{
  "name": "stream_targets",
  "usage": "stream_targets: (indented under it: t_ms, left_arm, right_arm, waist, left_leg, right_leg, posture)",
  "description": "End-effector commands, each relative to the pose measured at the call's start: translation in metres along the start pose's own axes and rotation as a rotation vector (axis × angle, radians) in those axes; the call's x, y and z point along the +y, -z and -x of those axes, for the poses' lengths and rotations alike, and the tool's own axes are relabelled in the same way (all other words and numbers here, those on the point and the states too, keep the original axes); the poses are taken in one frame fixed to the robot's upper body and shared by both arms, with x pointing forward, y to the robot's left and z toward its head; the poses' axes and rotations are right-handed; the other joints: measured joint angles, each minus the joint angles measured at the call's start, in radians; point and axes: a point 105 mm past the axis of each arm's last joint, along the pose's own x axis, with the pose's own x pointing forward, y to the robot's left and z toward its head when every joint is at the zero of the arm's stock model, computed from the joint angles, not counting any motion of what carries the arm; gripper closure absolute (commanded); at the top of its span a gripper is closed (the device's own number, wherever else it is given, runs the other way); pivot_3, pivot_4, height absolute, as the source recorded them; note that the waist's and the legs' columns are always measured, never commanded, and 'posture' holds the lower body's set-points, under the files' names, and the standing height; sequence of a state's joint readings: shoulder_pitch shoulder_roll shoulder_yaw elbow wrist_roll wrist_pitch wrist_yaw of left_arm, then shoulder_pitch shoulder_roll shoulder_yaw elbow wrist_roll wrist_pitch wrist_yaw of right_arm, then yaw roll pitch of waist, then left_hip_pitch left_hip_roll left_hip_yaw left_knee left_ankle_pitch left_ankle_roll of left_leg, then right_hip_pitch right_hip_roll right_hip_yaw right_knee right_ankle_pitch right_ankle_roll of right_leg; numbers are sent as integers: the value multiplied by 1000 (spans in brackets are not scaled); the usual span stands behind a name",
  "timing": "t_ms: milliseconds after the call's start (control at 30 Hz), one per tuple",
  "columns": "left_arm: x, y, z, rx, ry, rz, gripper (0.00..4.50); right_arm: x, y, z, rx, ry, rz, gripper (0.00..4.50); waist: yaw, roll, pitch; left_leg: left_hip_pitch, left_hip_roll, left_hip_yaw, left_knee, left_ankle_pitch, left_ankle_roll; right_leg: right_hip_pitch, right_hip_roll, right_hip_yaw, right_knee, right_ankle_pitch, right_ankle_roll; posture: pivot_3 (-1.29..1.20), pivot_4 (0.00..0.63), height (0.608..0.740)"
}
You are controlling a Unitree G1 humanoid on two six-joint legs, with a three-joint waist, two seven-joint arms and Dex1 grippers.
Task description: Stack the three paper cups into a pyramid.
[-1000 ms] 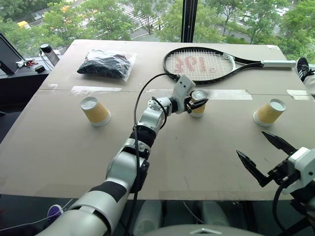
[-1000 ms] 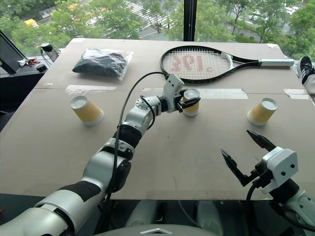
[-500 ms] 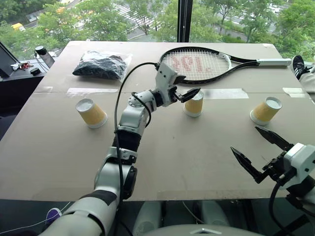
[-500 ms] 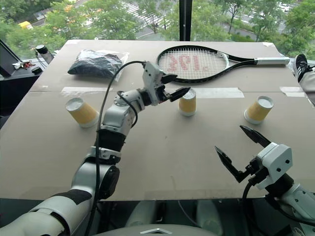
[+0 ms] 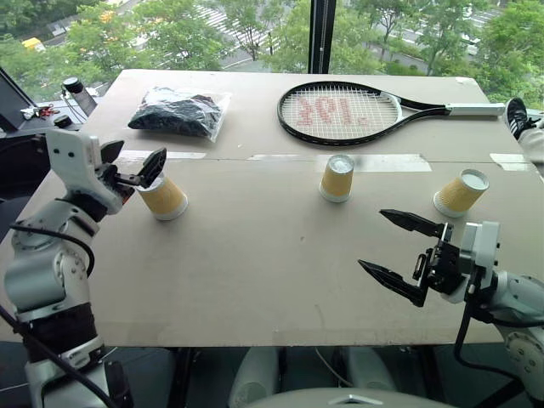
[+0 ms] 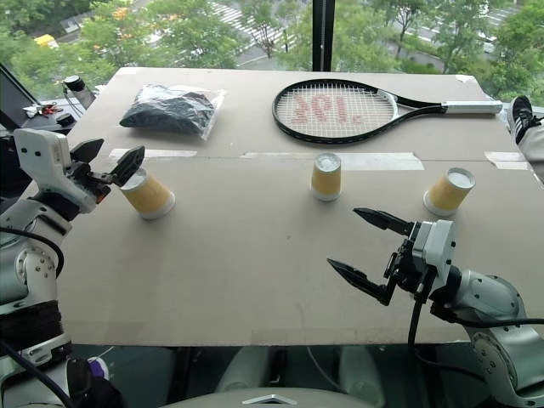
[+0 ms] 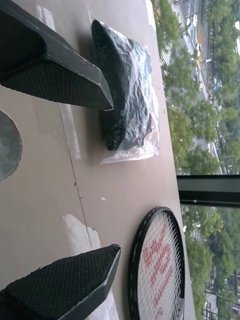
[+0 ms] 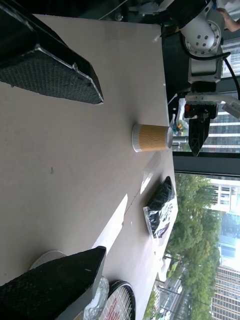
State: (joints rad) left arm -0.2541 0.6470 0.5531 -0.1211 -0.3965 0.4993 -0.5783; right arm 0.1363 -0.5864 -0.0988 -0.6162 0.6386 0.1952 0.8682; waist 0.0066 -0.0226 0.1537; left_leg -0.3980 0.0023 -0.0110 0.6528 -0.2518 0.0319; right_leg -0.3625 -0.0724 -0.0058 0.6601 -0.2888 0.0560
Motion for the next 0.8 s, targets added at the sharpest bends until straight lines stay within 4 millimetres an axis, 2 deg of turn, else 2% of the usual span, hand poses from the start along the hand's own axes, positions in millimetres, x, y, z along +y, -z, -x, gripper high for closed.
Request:
stream_targets:
  t_ms: [33, 133, 300, 633, 800]
  left_arm:
    - [-3, -4, 9, -8, -29, -21, 69]
    - [-6, 14, 10, 48, -36, 1, 69]
    - [-13, 27, 0, 86, 3, 23, 69]
    - [-5, 38, -16, 118, -33, 10, 69]
    - [-11, 42, -22, 127, -16, 20, 69]
  right_arm:
    - [3, -5, -4, -25, -74, -2, 0]
    - [2, -4, -3, -20, -85, -1, 0]
    - [2, -4, 0, -11, -79, 6, 0]
    - [8, -6, 6, 3, -38, 17, 0]
    - [8, -7, 8, 9, -23, 23, 0]
  waist:
    - [22, 0, 0]
    - [15, 0, 0]
    - [7, 0, 0]
    - [7, 0, 0]
    - [7, 0, 0]
  left_leg:
    - [0, 0, -1, 0, 0, 0]
    - [0, 0, -1, 0, 0, 0]
    - [0, 0, -1, -1, 0, 0]
    - [0, 0, -1, -1, 0, 0]
    - [0, 0, 0, -1, 0, 0]
  right_leg:
    - [0, 0, -1, 0, 0, 0]
    - [1, -1, 0, 0, 0, -1]
    - [0, -1, 0, 1, 0, -1]
    - [0, -1, 0, 0, 0, -1]
    - [0, -1, 0, 0, 0, 0]
  posture:
    - [0, 150, 740]
    - [0, 150, 740]
    - [0, 150, 740]
    - [0, 150, 740]
    - [0, 150, 740]
